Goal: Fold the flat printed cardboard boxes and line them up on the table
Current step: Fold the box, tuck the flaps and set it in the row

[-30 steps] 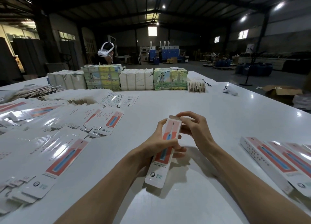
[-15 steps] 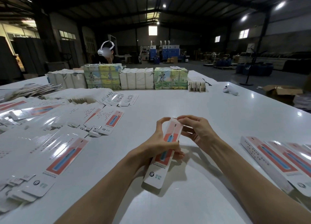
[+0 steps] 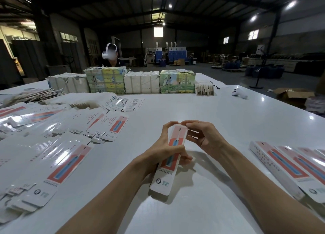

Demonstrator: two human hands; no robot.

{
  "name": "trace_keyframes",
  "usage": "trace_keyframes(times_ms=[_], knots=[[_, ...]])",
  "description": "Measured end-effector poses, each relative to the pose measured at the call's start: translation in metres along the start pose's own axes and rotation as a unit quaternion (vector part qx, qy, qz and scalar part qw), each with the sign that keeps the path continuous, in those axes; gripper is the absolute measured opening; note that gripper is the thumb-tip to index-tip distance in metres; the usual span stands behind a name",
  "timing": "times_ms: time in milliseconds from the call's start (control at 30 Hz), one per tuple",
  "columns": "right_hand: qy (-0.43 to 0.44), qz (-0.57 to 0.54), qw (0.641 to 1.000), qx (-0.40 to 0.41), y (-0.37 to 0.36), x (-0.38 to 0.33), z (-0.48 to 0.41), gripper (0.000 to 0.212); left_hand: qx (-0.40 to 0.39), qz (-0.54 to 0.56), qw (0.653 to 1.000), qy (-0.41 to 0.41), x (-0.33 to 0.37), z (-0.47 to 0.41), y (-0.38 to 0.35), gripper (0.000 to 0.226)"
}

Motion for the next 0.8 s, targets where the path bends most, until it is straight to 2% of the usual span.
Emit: trace_keyframes(times_ms=[167,367,500,800], knots=[[0.042,0.086,0.995,-0.003,-0.011,0.001,0.002,0.028,0.029,0.039,0.999,0.006,-0.007,-0.003,0.008,0.095],[0.124,0.17,0.977,0.024,-0.014,-0.014,0.013,0.017,0.034,0.076,0.996,0.028,-0.016,-0.001,0.008,0.102],[0.135,0.2,0.969,0.06,-0.011,-0.016,0.015,0.017,0.025,0.095,0.994,0.037,-0.016,0.001,0.004,0.101],[0.131,0.201,0.968,0.074,-0.016,-0.006,0.014,0.017,0.054,0.167,0.984,0.042,-0.011,0.004,0.002,0.099]])
Point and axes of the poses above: each hand's wrist, its own z-axis away from the middle knuckle, its own y-axis out of the back of the hand, x = y × z, the point moved 10 cm from there along -z, towards the middle knuckle, and after that the axes turned 12 degrees about -y, right-handed, at the moved point
